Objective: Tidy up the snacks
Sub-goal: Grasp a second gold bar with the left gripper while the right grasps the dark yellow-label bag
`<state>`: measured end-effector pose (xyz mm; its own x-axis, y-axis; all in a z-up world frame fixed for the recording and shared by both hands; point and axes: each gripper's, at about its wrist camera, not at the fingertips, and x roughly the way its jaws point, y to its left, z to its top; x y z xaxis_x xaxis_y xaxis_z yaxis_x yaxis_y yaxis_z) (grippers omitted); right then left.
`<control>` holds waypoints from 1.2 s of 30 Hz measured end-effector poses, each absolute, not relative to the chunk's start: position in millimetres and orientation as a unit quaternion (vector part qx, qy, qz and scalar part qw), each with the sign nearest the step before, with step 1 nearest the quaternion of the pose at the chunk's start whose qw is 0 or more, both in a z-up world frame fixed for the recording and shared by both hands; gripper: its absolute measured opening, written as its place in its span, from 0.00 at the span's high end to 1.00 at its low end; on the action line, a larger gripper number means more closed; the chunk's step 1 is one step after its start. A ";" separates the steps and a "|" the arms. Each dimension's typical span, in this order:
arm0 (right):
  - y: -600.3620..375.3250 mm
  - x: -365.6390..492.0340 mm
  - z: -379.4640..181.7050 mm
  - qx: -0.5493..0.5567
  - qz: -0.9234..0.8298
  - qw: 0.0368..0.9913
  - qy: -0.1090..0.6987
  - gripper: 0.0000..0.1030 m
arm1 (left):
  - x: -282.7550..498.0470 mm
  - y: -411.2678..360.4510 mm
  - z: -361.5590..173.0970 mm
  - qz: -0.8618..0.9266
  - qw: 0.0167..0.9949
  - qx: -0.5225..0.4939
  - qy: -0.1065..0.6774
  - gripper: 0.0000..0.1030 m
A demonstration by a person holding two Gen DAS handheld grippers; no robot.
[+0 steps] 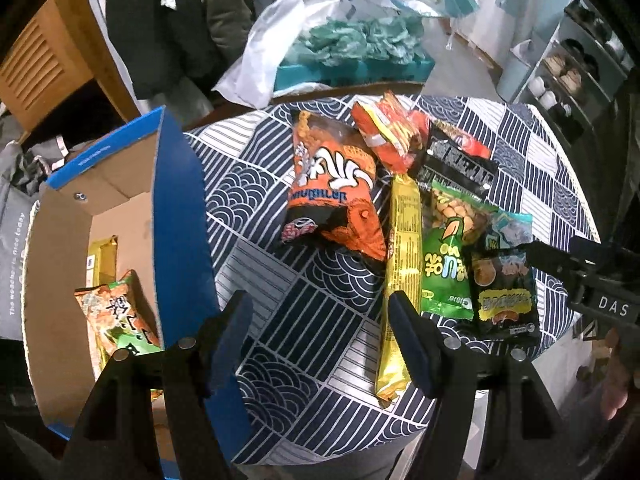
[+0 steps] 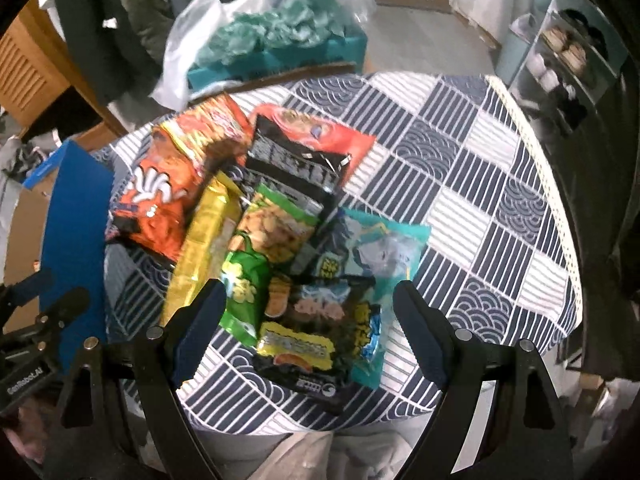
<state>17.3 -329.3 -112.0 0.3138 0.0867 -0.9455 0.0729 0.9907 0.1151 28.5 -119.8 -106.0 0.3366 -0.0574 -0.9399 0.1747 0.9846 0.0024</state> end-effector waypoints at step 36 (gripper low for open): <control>-318.5 38.5 -205.0 0.028 0.010 0.761 0.649 0.37 | 48.5 -163.1 -172.2 -0.093 0.772 0.055 0.627 0.19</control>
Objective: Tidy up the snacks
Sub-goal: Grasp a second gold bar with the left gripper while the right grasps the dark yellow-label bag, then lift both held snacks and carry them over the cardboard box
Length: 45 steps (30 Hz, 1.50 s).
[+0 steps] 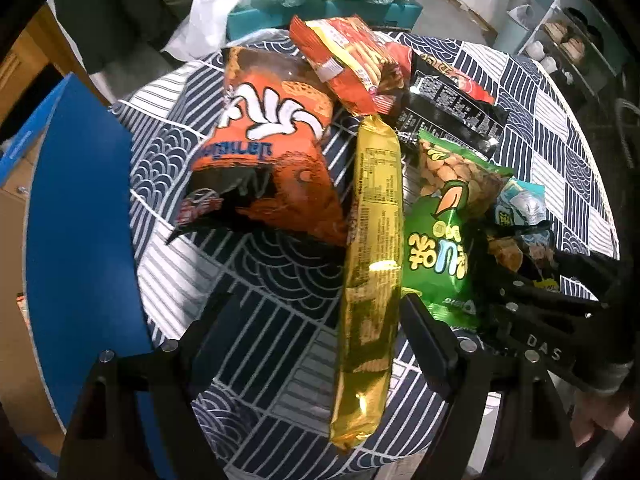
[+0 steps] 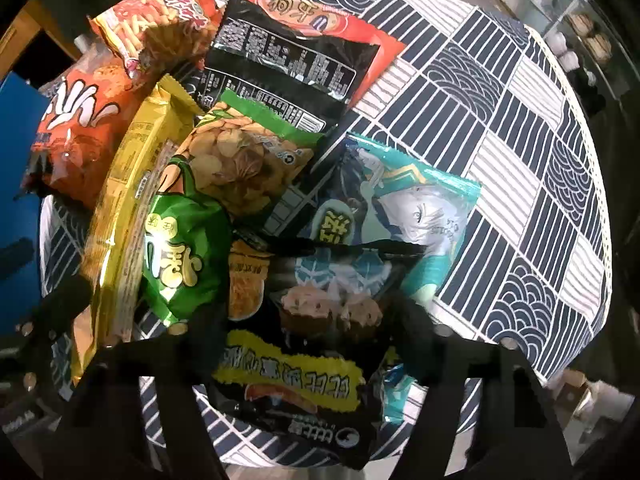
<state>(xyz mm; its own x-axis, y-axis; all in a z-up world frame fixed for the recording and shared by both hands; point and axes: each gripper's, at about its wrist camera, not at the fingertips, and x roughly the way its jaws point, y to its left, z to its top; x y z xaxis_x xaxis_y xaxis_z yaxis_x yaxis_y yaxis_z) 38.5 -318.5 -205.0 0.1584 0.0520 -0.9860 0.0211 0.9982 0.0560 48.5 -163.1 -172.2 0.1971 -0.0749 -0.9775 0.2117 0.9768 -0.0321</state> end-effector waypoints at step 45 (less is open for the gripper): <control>-309.2 18.7 -105.8 0.043 0.041 0.825 0.561 0.37 | 27.6 -154.0 -107.7 -0.161 0.819 0.022 0.551 0.73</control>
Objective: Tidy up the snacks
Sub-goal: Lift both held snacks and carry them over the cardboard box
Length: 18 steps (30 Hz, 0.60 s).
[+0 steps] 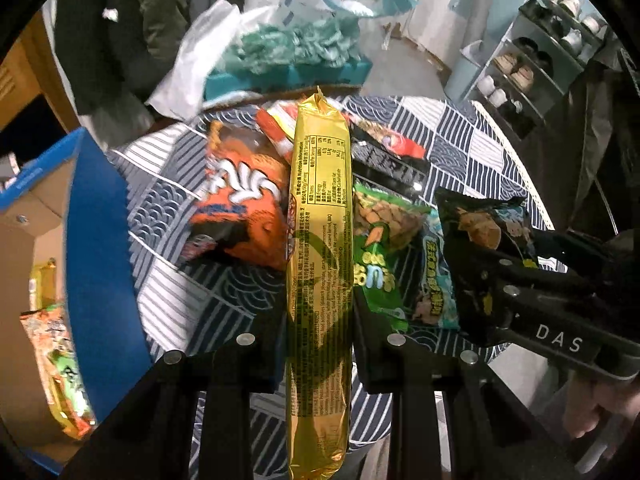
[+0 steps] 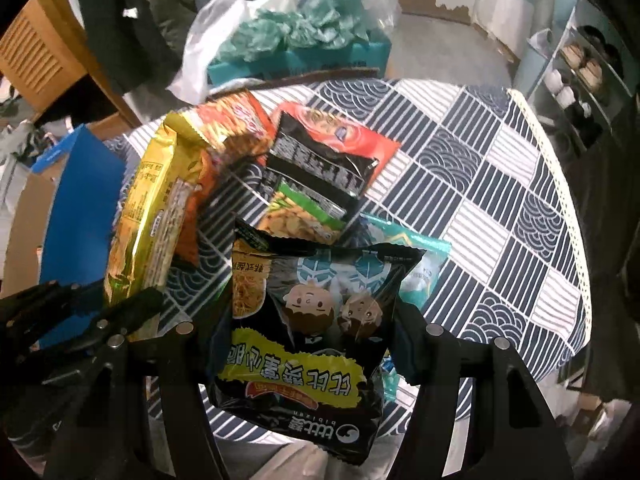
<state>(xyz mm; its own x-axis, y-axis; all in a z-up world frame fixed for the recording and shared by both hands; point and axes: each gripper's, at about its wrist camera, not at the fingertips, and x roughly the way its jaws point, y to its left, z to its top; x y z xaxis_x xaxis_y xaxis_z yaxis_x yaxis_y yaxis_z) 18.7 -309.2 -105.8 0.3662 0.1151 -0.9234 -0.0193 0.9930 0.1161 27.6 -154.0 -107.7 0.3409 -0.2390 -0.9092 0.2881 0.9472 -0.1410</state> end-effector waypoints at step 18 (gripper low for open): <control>-257.1 15.5 -60.4 0.010 0.092 0.849 0.520 0.37 | 16.8 -90.1 -55.7 -0.103 0.858 0.012 0.503 0.73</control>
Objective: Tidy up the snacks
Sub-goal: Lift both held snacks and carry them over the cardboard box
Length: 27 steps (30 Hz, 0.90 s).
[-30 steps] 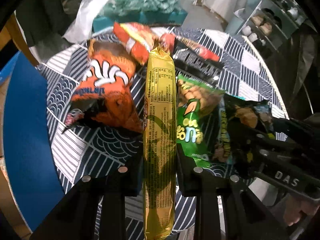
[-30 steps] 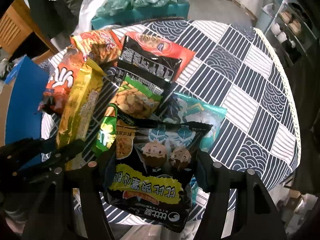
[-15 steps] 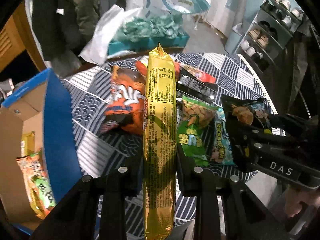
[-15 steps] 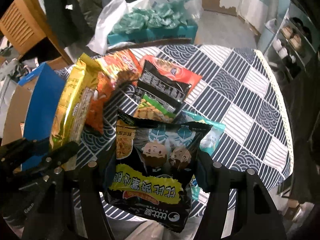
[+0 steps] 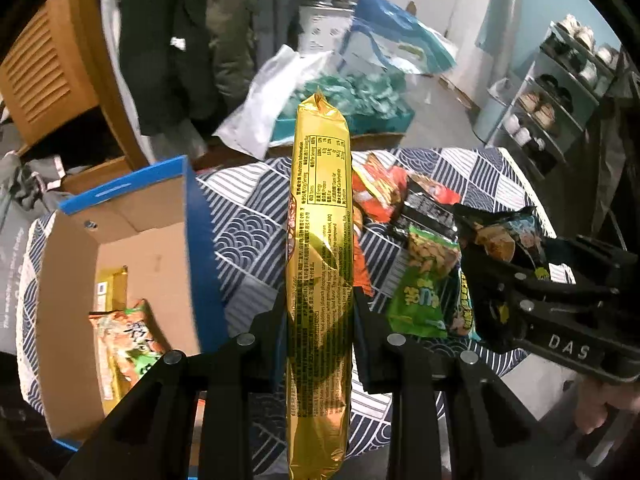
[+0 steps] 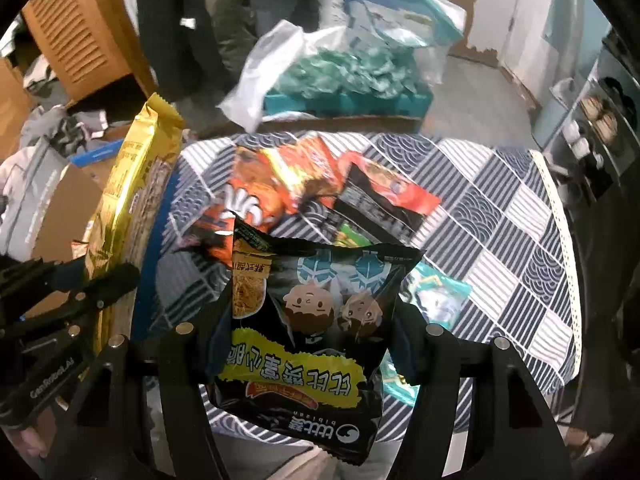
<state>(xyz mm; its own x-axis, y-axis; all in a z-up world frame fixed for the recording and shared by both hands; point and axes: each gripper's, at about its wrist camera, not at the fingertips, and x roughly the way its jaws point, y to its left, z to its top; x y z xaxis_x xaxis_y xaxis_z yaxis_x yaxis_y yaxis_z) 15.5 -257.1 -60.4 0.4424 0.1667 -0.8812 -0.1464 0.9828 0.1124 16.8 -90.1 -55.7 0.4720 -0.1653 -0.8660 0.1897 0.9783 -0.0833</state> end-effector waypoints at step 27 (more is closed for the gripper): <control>-125.8 20.1 -25.5 -0.048 0.194 0.849 0.490 0.37 | -3.9 26.0 -21.4 -0.009 0.886 -0.035 0.462 0.73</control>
<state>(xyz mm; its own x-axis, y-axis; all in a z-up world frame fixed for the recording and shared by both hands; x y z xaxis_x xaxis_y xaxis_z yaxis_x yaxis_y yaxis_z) 20.1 -125.8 -25.5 0.4451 0.2827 -0.8497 -0.3761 0.9201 0.1091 -3.9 26.0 -21.4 0.5732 -0.0485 -0.8180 -0.0169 0.9973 -0.0710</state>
